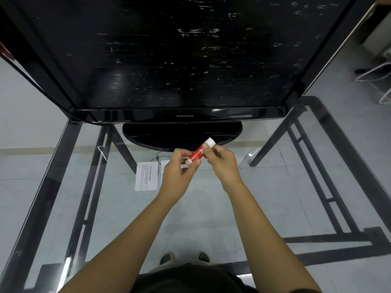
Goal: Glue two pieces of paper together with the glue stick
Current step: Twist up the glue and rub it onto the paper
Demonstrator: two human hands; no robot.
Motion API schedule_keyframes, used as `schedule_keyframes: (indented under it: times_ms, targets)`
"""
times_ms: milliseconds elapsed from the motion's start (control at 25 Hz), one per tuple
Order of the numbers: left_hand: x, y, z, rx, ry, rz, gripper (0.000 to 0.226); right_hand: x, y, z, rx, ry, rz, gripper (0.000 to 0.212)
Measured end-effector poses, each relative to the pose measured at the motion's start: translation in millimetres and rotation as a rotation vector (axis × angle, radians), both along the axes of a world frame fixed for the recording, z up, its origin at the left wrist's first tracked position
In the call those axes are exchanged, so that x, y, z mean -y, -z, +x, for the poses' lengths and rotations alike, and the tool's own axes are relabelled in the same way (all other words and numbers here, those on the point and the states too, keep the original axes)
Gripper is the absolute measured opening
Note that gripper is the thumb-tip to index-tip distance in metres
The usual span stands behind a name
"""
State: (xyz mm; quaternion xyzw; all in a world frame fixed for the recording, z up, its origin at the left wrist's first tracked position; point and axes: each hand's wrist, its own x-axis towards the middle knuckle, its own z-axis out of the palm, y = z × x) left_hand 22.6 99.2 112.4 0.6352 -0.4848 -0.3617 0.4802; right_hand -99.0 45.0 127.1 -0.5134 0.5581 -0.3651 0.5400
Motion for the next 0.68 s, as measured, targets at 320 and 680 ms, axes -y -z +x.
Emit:
schedule_keyframes:
  times_ms: [320,680]
  targets:
    - [-5,-8,-1,-0.844,-0.106,0.211,0.019,-4,-9,12,0.023,0.076,-0.068,0.025]
    - [-15,1,9,-1.021,-0.178,0.153,0.018,-9,-7,24,0.077,0.032,-0.007,0.031]
